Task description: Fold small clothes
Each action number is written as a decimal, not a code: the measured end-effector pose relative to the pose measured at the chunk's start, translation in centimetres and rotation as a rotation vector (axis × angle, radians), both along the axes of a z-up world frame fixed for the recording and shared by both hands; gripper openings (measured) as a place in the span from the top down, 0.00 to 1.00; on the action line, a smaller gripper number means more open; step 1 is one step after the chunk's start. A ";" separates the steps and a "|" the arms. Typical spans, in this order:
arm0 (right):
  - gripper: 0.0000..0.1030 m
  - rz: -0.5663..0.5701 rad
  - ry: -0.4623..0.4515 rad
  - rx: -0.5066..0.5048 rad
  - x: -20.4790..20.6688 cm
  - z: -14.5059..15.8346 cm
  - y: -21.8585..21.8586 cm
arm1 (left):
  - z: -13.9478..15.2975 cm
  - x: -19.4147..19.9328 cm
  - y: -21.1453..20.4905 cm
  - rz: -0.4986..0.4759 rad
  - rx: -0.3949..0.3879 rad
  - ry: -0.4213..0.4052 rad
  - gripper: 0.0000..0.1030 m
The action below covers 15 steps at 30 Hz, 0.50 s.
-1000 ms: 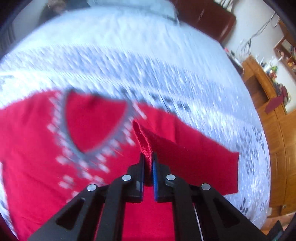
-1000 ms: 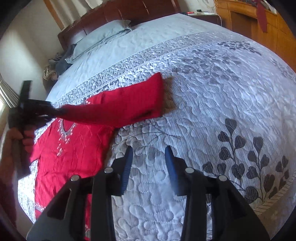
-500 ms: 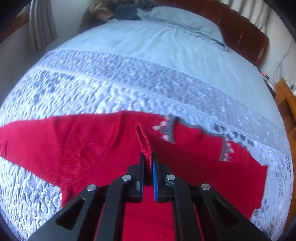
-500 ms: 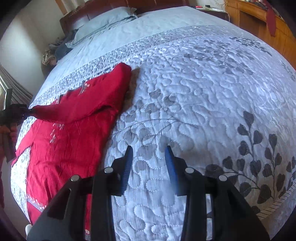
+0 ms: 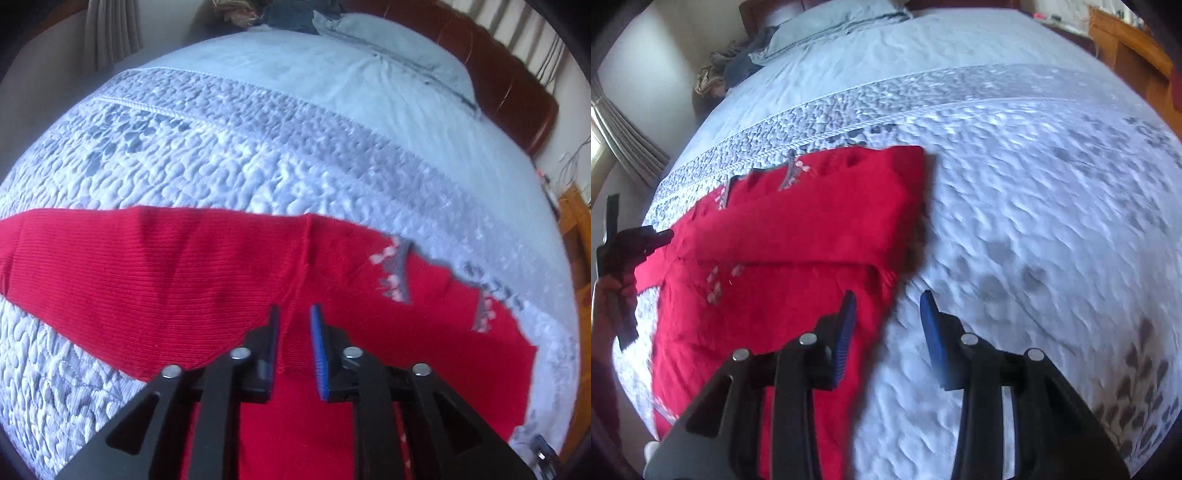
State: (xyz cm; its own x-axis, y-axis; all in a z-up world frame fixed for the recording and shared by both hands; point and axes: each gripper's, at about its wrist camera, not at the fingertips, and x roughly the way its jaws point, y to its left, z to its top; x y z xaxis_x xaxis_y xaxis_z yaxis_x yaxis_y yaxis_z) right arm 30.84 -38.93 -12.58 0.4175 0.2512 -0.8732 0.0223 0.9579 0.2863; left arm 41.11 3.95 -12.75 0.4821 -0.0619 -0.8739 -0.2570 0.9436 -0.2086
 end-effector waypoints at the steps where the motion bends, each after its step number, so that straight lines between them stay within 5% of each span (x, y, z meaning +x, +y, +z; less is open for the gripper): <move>1: 0.65 0.008 0.014 0.018 1.2 0.0 0.4 | 0.5 0.1 -0.4 -0.021 -0.012 -0.006 0.72; 5: 0.65 0.020 0.076 0.010 5.4 -0.8 2.1 | 0.7 1.4 -3.5 -0.150 -0.054 0.037 0.61; 11: 0.68 0.013 0.182 -0.026 6.9 -4.8 2.8 | -4.9 2.8 -5.7 -0.210 -0.020 0.178 0.62; 15: 0.69 0.009 0.162 -0.031 6.4 -5.8 2.6 | -6.0 2.4 -6.0 -0.256 0.016 0.150 0.62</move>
State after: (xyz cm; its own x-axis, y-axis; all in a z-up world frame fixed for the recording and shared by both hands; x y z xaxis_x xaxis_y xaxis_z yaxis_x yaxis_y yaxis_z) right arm 37.28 -36.29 -18.35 0.2685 0.2264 -0.9363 0.0571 0.9665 0.2501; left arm 43.49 -2.06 -18.79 0.3181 -0.1504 -0.9361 -0.0372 0.9846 -0.1709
